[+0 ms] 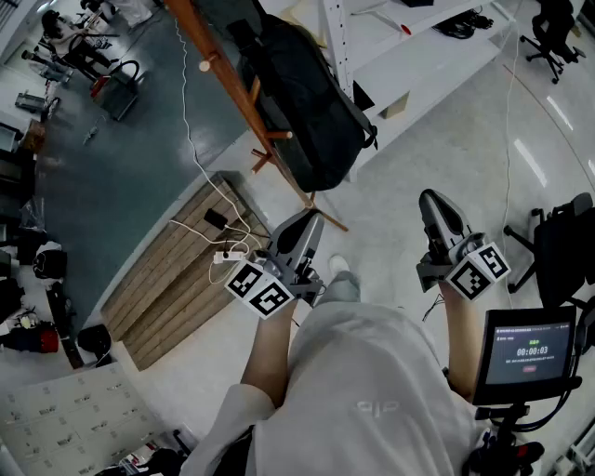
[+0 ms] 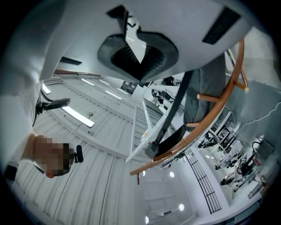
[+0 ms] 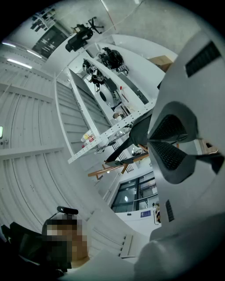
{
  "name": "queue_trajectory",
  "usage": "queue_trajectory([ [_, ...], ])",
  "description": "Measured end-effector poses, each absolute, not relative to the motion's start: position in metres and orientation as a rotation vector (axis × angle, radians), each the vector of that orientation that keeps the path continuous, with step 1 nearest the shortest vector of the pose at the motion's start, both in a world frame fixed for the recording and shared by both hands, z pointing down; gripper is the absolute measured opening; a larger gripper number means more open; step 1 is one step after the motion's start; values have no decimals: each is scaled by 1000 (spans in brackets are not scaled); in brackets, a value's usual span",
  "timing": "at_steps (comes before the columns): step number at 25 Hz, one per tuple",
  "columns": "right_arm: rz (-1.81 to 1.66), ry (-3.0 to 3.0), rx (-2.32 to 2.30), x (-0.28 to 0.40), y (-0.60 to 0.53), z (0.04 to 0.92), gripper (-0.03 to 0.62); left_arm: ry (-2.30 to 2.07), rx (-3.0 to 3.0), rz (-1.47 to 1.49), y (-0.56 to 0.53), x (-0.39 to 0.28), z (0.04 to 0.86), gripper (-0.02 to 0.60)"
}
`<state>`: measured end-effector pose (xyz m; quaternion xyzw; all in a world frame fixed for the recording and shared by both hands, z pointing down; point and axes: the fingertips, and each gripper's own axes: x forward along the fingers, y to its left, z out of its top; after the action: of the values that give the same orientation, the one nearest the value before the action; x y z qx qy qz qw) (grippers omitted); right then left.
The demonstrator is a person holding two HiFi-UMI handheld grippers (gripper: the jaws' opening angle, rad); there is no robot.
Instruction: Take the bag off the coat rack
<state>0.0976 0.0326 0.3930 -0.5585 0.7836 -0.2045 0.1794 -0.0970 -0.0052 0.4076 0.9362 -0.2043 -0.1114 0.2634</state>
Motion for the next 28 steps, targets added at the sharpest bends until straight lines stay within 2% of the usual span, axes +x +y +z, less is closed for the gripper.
queue_trajectory([
  [10, -555, 2297, -1365, 32, -111, 363, 14, -724, 2554, -347, -112, -188, 385, 6],
  [16, -398, 2399, -1221, 25, -181, 333, 14, -930, 2680, -363, -151, -232, 334, 8],
  [18, -286, 2455, -1173, 30, -222, 330, 15, -963, 2732, -394, -186, -228, 318, 14],
  [24, 163, 2613, -1070, 15, -278, 239, 26, -919, 3018, -340, -231, -187, 191, 131],
  [28, 398, 2715, -956, 1, -311, 207, 147, -905, 3152, -230, -274, -142, 144, 167],
])
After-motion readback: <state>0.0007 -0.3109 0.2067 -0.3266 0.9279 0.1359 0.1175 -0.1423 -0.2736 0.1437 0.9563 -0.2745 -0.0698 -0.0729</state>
